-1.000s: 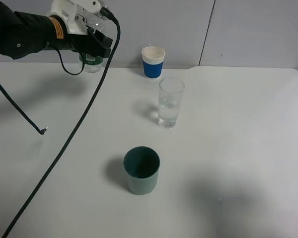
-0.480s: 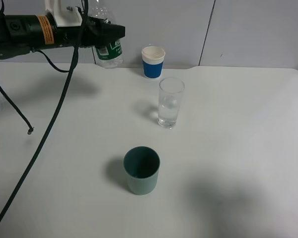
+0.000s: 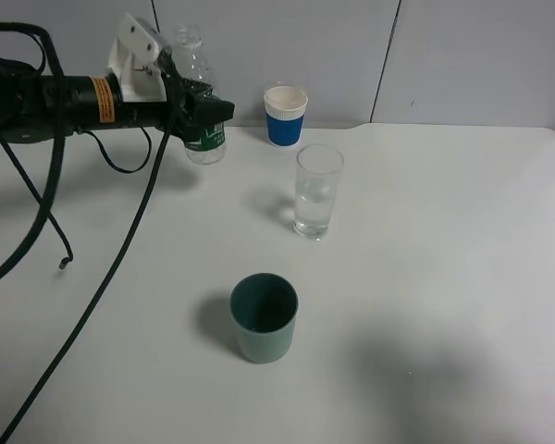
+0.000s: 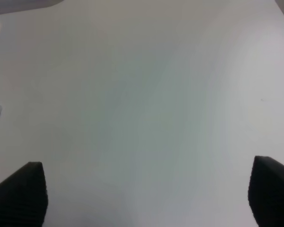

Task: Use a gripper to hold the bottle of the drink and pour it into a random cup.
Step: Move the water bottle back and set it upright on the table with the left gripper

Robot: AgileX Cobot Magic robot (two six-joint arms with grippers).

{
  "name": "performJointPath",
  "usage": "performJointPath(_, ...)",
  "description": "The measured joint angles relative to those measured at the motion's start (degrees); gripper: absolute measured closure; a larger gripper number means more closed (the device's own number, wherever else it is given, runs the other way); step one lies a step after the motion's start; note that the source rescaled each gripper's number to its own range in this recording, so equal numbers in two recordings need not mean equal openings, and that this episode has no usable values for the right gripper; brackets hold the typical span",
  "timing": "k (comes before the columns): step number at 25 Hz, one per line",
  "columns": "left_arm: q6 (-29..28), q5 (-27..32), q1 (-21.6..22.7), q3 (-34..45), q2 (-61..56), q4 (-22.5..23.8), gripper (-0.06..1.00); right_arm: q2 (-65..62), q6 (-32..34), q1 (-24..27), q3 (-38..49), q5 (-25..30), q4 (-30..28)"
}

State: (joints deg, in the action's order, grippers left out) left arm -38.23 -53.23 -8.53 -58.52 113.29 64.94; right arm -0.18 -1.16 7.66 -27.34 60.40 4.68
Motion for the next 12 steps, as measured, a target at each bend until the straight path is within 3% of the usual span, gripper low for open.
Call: performJointPath(12, 13.24, -3.96, 1.57, -0.05, 7.88, -9.4, 0.92, 0.0, 0.0, 0.0, 0.0, 0.0, 0.0)
